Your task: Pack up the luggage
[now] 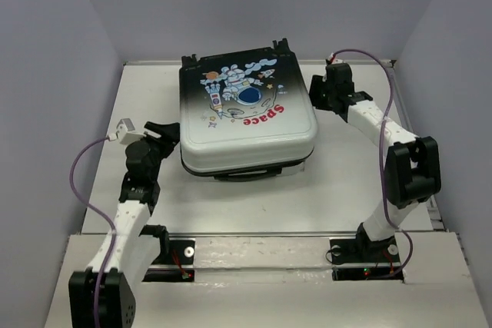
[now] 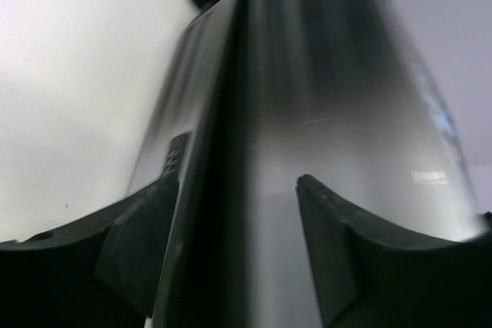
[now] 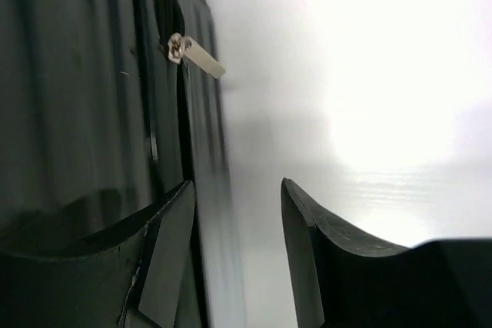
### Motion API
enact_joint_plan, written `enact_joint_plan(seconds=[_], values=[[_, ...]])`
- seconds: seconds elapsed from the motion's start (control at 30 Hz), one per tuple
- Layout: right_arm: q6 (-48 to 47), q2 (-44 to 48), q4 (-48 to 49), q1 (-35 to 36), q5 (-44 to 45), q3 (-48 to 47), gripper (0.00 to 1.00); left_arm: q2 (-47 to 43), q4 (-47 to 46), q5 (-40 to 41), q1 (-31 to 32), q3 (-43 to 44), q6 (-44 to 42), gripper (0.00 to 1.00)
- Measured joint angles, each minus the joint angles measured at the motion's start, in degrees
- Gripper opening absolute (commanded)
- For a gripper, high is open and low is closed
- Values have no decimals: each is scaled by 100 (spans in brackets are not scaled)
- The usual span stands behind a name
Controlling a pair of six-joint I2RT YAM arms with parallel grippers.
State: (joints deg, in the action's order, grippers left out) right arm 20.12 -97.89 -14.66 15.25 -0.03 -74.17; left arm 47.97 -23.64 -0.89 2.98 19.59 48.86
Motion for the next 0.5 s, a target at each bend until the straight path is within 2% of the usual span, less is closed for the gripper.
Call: enact_joint_plan(seconds=[0.03,0.1,0.2,0.27,0.3,0.33,0.37,0.47,0.5], values=[[-59,37,-116,-24,61,-170,46,-358,247,90,4,74,-76,89],[-96,208,-304,-15,140,-444,40,-966,946,208,90,492,-398,89],[-46,743,-426,140,81,-496,31,-1268,1753,87,372,1499,-901,89],[0,1250,-505,269,37,-461,20,-1368,2105,4,420,2059,-1193,86],[-13,1552,-490,330,-26,-378,11,-1432,2236,-39,420,2236,-1325,83],[-2,1939,-461,369,-74,-201,7,-1532,2334,-101,420,2293,-1419,79],[-11,2249,-396,372,-120,15,7,-1637,2444,-177,415,2293,-1478,70],[48,3311,-212,354,-426,966,7,-2092,2800,-560,415,2048,-1633,55],[96,3875,-107,361,-588,1572,7,-2273,2962,-717,415,1891,-1652,43]])
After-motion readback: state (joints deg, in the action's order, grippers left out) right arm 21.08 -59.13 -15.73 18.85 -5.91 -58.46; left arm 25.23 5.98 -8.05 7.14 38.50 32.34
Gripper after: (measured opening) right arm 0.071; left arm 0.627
